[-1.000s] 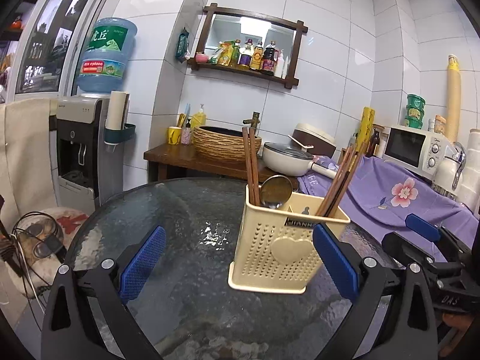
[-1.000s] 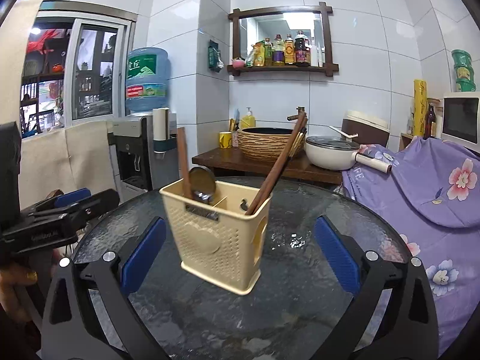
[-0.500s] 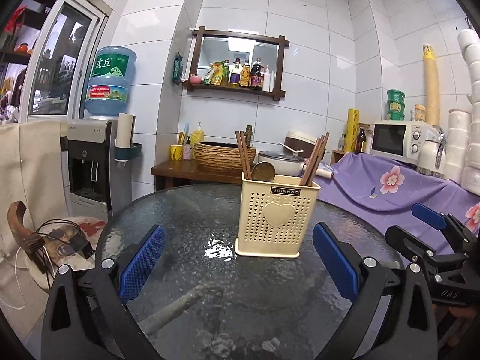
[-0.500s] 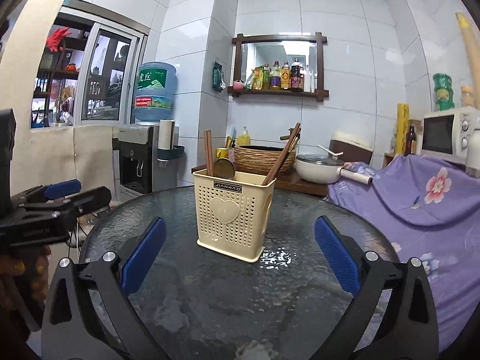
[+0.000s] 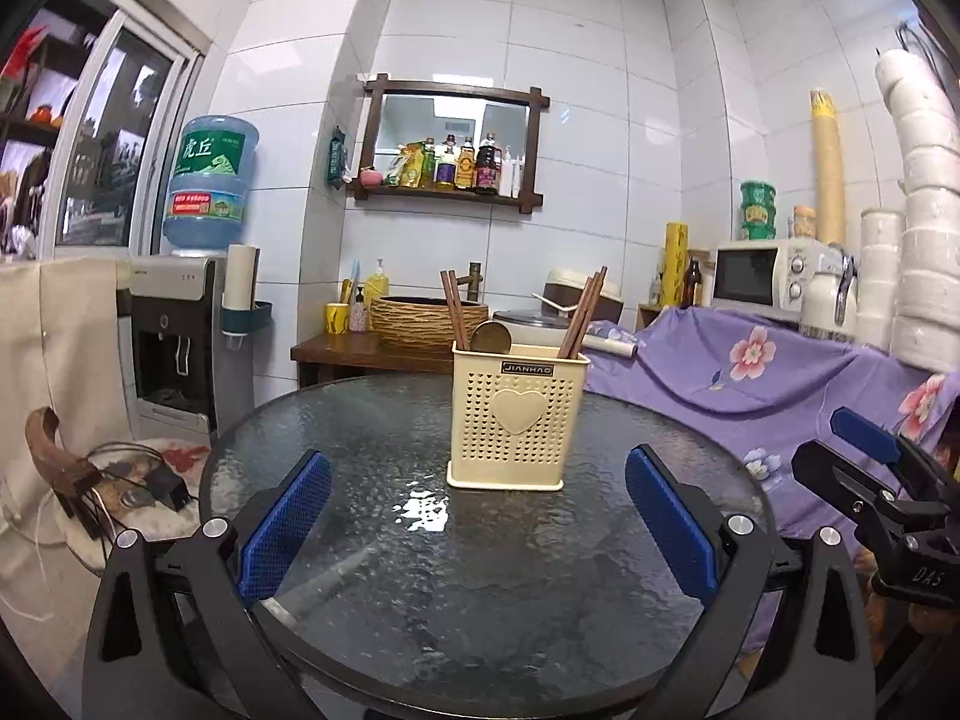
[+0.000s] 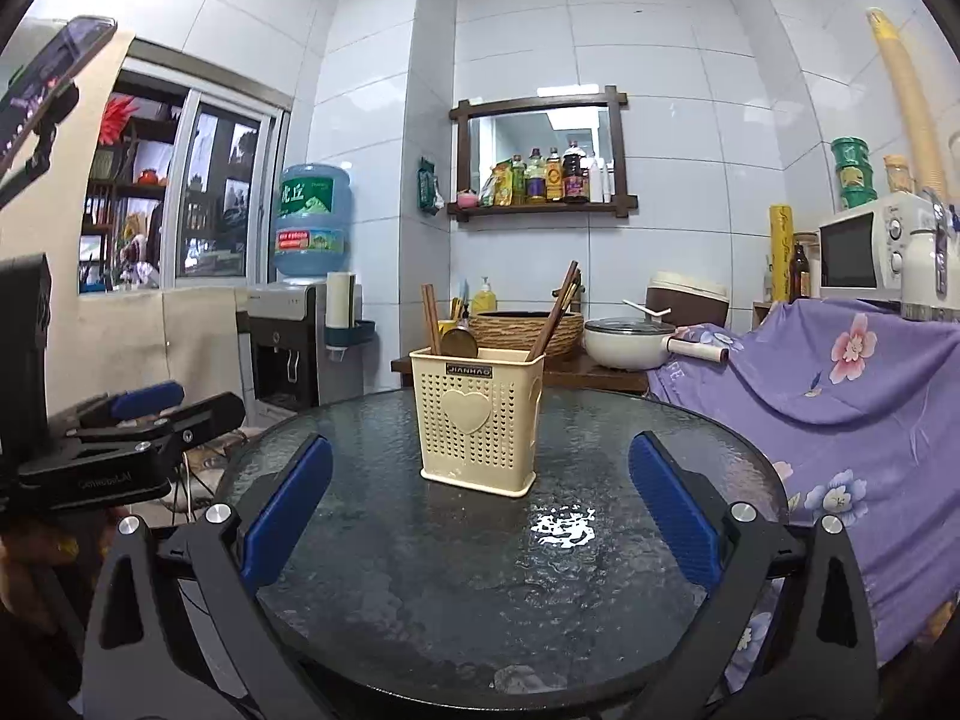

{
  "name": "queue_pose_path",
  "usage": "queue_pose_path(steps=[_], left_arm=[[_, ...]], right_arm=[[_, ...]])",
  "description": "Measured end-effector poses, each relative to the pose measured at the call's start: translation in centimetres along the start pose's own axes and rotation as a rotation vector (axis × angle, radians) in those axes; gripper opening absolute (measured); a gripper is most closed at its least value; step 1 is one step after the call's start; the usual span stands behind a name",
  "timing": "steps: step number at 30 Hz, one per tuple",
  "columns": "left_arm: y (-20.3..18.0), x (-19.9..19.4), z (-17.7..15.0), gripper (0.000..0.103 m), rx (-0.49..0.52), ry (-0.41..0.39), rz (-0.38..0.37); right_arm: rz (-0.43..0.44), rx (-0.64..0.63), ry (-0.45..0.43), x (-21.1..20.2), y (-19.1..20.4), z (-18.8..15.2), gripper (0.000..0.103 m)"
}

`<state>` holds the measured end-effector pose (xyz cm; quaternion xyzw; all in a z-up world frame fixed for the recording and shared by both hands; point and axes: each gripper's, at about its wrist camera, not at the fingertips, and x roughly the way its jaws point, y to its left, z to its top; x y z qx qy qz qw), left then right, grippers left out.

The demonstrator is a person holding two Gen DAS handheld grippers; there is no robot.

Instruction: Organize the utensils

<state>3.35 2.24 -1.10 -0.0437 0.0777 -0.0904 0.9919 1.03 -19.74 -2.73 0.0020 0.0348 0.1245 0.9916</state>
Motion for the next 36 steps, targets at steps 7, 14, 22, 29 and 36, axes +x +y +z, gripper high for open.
queue_pose_path(steps=[7,14,22,29,36], left_arm=[[-0.13,-0.69,0.11,0.097,0.010,-0.022,-0.002],[0.13,-0.56,0.13,0.097,-0.019,-0.021,-0.024],[0.24,-0.73,0.25,0.097,-0.015,-0.025,-0.027],[0.42,-0.73,0.44,0.097,-0.015,-0.021,-0.025],[0.51,-0.75,0.60,0.097,-0.008,-0.020,-0.026]], right_arm=[[0.003,-0.005,-0.011,-0.55,-0.21,0.60,0.097],[0.001,-0.004,-0.003,-0.41,-0.42,0.71,0.097],[0.009,-0.006,0.005,-0.38,-0.44,0.70,0.097],[0.010,-0.004,0.013,-0.25,-0.70,0.76,0.097],[0.015,-0.009,0.015,-0.19,-0.81,0.84,0.097]])
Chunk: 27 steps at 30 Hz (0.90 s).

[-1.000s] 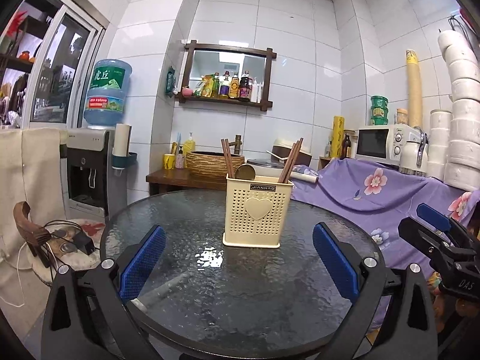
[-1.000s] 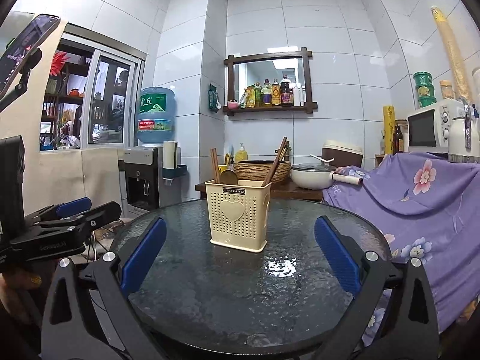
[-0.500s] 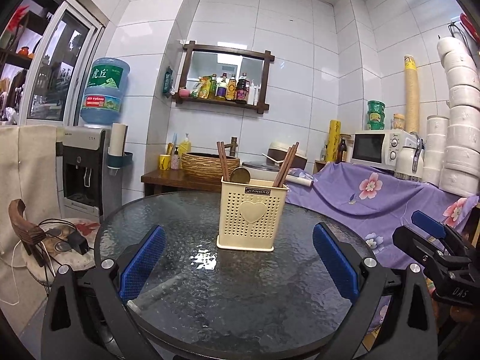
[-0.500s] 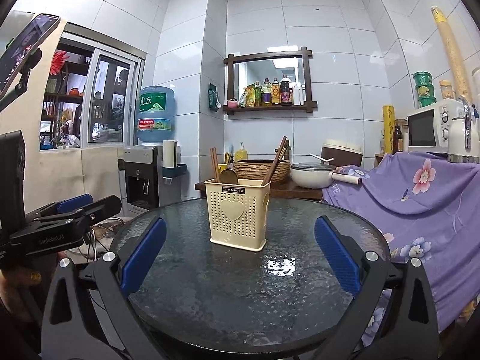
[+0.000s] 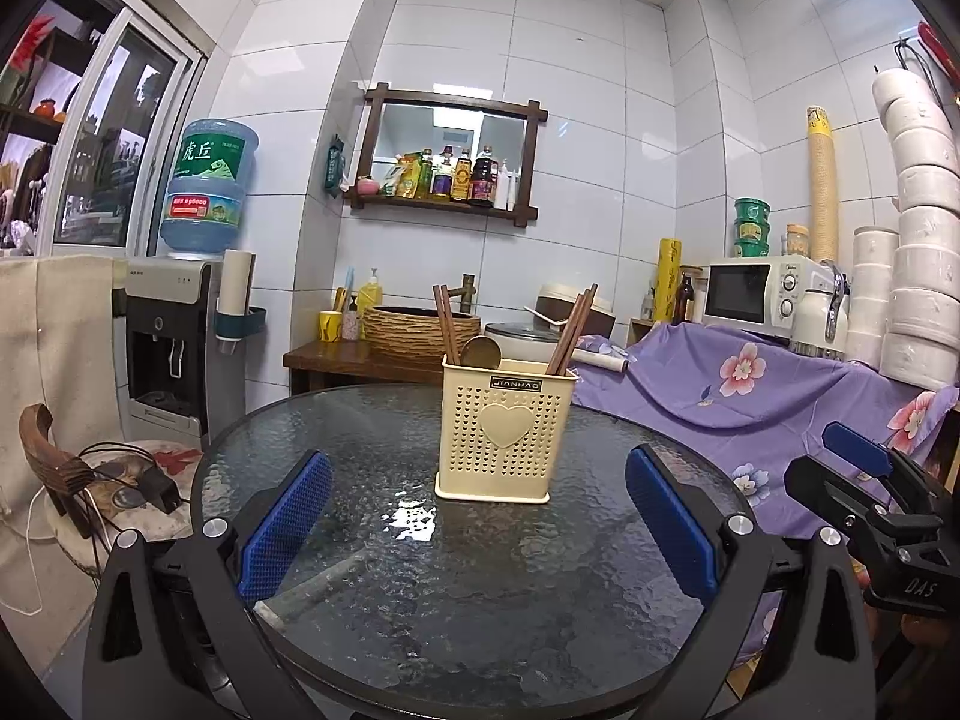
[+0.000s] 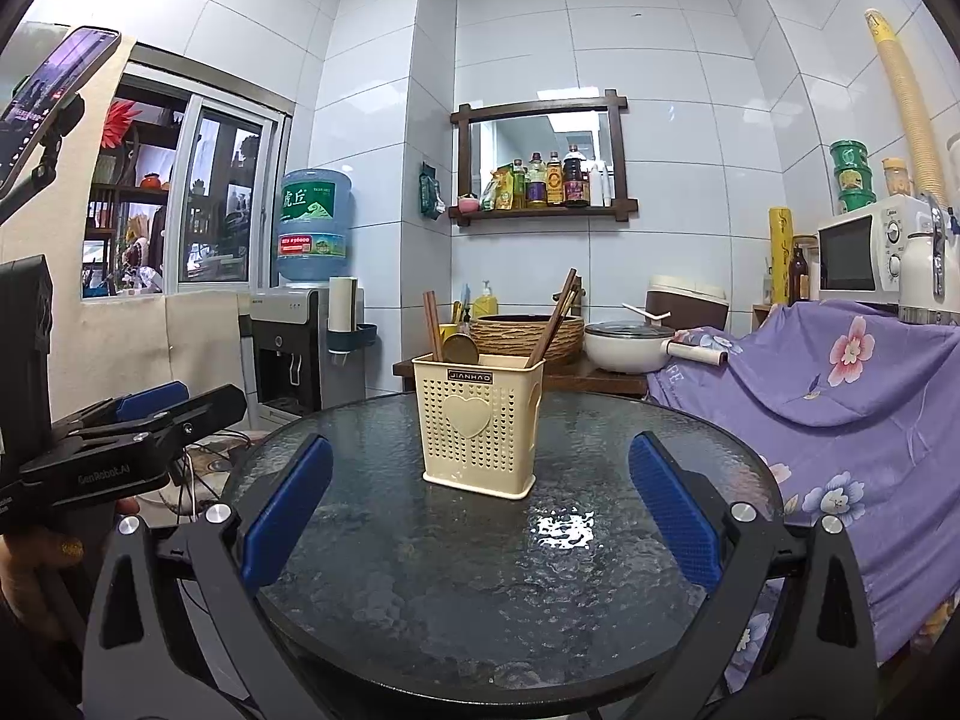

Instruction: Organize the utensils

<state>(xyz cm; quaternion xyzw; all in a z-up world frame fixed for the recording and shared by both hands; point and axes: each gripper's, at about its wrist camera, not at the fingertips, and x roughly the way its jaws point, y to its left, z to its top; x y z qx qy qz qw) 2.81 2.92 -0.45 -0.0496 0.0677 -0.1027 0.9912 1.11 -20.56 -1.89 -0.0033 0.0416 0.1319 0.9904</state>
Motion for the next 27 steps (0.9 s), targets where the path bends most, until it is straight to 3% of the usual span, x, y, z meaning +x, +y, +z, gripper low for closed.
queue_pose_path(steps=[27], left_arm=[[-0.07,0.25,0.05,0.097,0.002,0.009,0.015]], right_arm=[[0.000,0.003,0.013,0.42,0.27,-0.04,0.097]])
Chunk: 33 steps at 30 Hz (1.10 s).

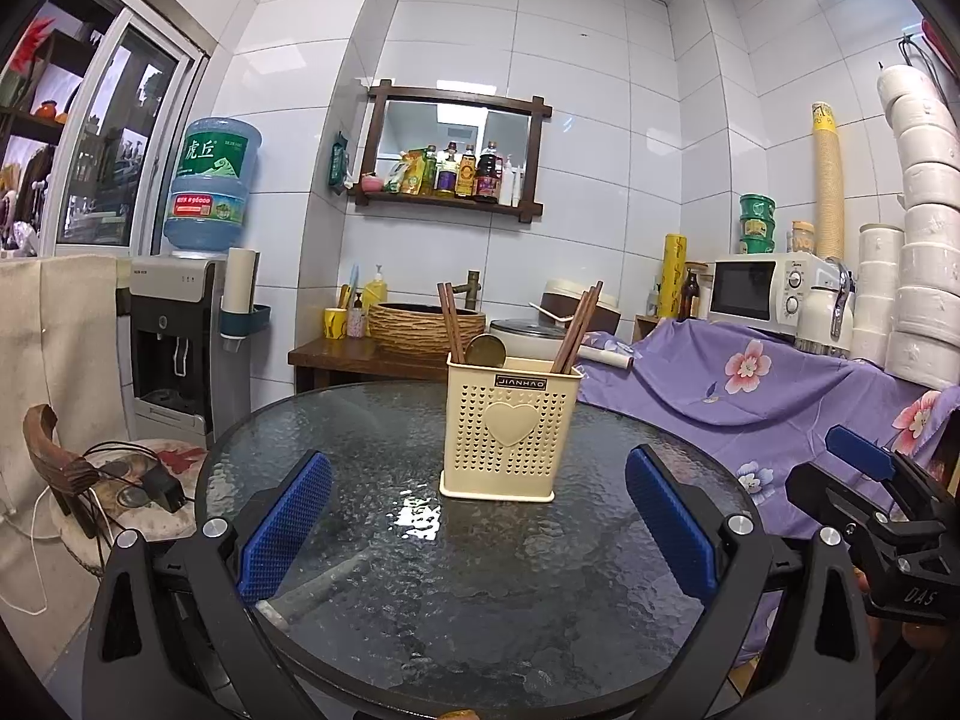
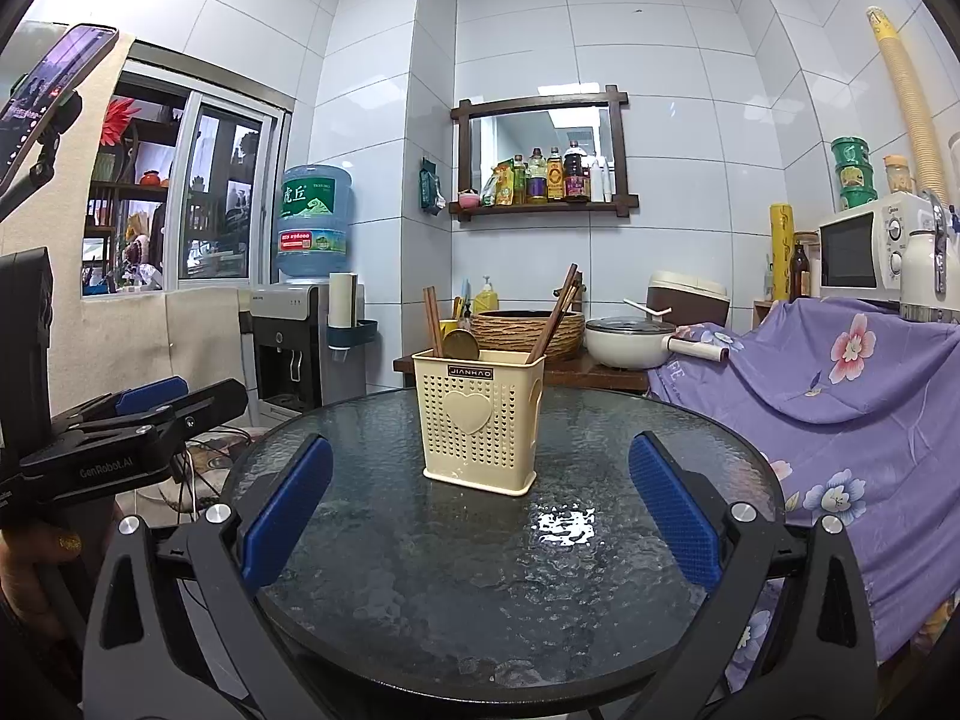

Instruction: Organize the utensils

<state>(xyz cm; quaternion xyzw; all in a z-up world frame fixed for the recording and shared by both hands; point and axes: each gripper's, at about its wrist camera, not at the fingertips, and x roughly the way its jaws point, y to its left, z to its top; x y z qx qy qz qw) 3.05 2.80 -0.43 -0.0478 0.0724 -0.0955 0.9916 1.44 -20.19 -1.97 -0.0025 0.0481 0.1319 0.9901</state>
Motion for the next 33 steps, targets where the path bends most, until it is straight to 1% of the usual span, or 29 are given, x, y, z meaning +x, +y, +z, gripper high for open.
queue_pose_path(steps=[6,15,33], left_arm=[[0.01,-0.03,0.00,0.097,-0.001,0.002,0.003],[0.16,-0.09,0.35,0.097,-0.001,0.008,0.029],[-0.21,0.15,0.18,0.097,0.026,0.017,0.032]], right_arm=[[0.001,-0.001,0.004,0.24,-0.24,-0.02,0.097],[0.002,-0.002,0.005,0.27,-0.11,-0.31,0.097],[0.005,-0.004,0.017,0.17,-0.24,-0.47,0.097]])
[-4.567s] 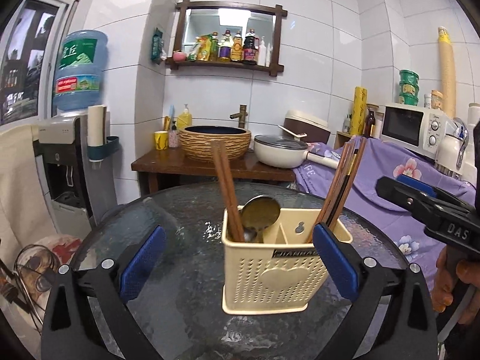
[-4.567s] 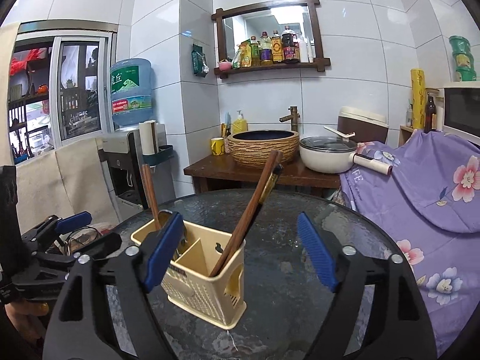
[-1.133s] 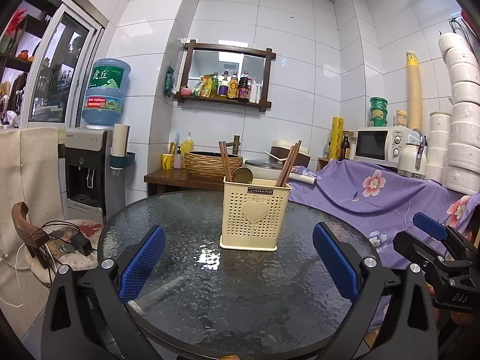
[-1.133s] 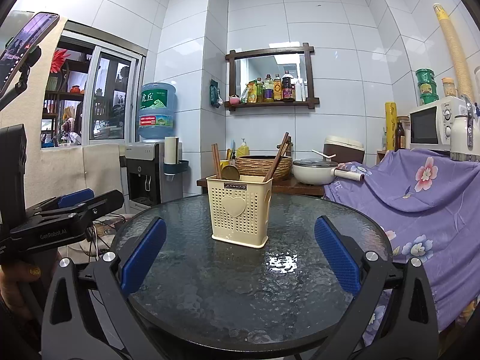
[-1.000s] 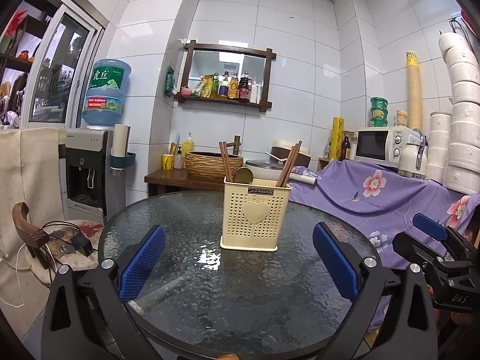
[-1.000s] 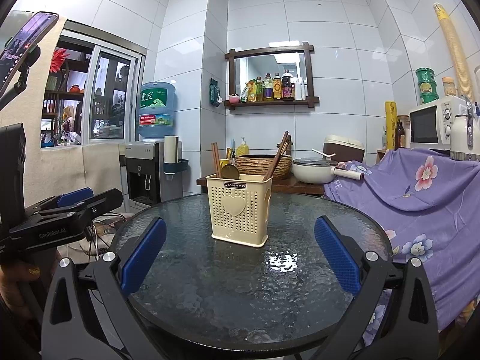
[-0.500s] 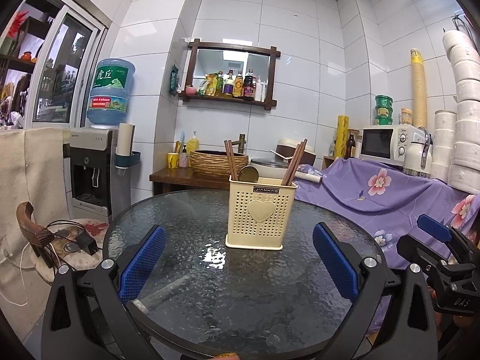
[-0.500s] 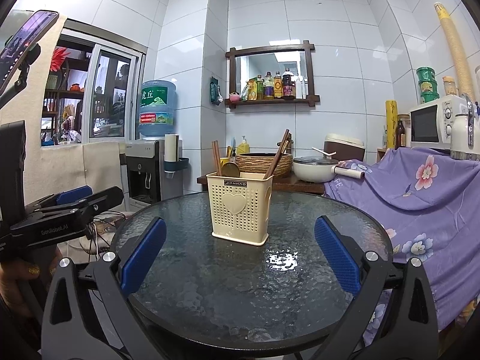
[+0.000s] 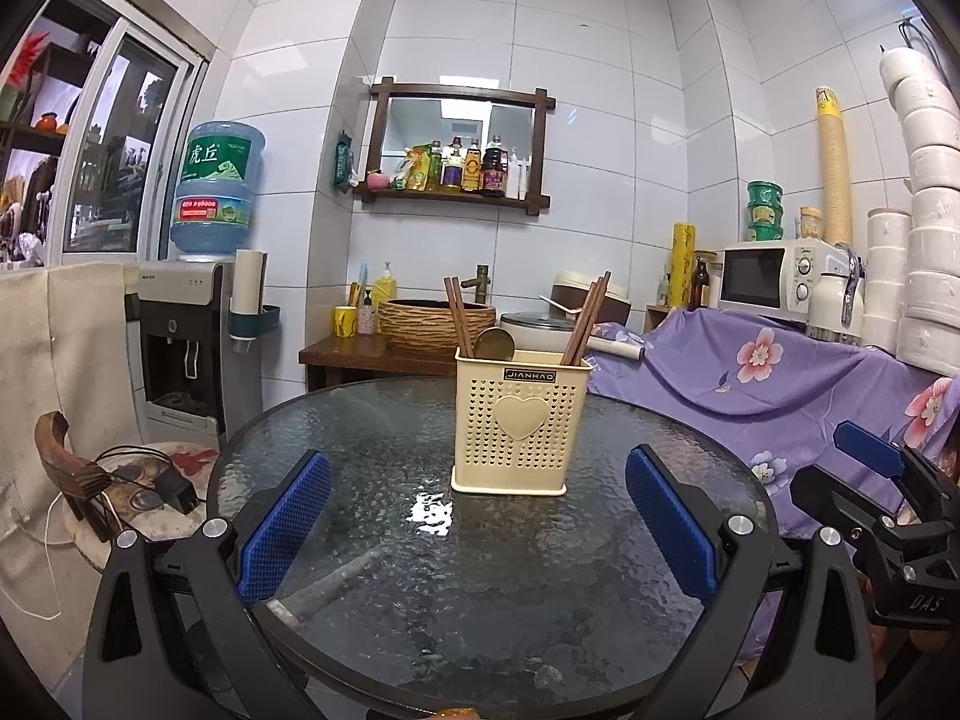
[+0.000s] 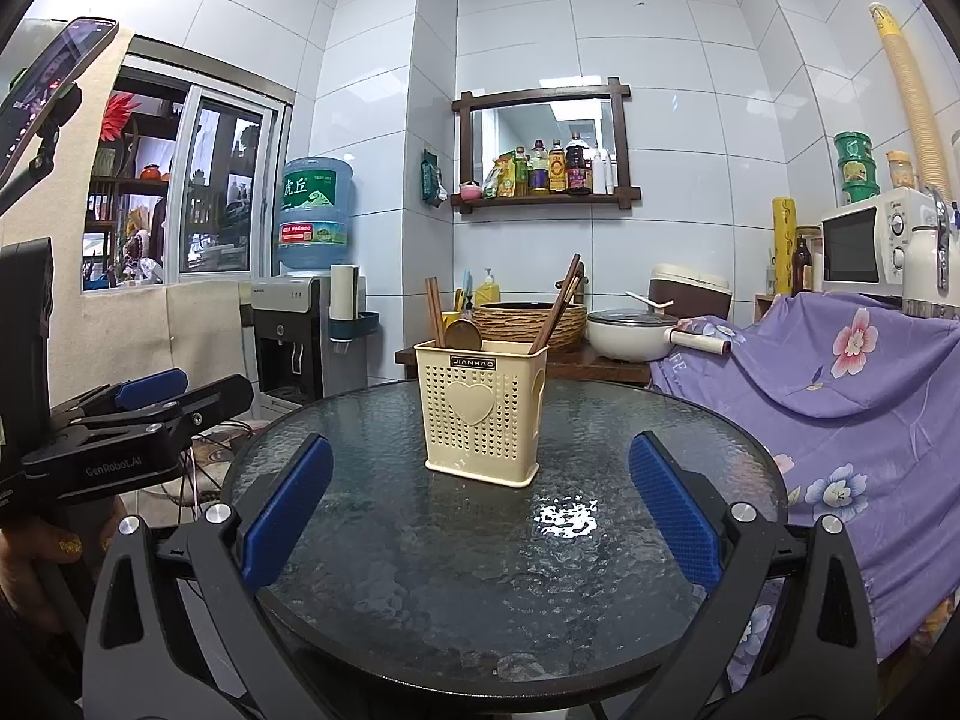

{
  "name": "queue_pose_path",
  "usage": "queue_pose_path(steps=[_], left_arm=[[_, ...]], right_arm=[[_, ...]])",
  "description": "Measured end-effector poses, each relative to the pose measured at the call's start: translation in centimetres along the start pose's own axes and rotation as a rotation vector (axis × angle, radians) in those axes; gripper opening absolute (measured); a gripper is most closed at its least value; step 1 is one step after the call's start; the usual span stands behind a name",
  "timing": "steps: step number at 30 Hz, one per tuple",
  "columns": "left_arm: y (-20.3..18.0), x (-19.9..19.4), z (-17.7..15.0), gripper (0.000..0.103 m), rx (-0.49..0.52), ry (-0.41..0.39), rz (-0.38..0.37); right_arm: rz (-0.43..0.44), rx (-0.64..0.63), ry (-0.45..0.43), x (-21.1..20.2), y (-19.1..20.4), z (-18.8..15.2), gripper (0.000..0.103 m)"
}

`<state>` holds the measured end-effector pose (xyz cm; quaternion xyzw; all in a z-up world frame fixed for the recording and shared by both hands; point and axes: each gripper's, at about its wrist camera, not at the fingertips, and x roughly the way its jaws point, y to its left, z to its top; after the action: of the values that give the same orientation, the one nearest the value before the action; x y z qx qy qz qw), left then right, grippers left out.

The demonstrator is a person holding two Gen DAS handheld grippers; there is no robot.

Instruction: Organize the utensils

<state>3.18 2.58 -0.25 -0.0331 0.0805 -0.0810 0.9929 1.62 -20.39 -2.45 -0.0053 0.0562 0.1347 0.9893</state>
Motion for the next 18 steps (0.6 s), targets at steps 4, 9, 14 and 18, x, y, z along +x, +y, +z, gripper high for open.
queue_pose_path(steps=[4,9,14,18], left_arm=[[0.04,0.00,-0.02,0.097,0.000,0.001,-0.001],[0.10,-0.04,-0.02,0.097,-0.010,-0.002,0.000],[0.13,-0.04,0.00,0.097,-0.005,-0.001,0.005],[0.14,0.02,-0.03,0.097,-0.004,0.002,0.012]], right_arm=[[-0.001,0.000,0.002,0.05,0.04,0.00,0.097],[-0.005,0.002,0.005,0.09,0.13,-0.05,0.097],[-0.009,0.005,0.009,0.19,0.16,-0.06,0.097],[-0.009,0.004,0.009,0.23,0.21,-0.06,0.097]])
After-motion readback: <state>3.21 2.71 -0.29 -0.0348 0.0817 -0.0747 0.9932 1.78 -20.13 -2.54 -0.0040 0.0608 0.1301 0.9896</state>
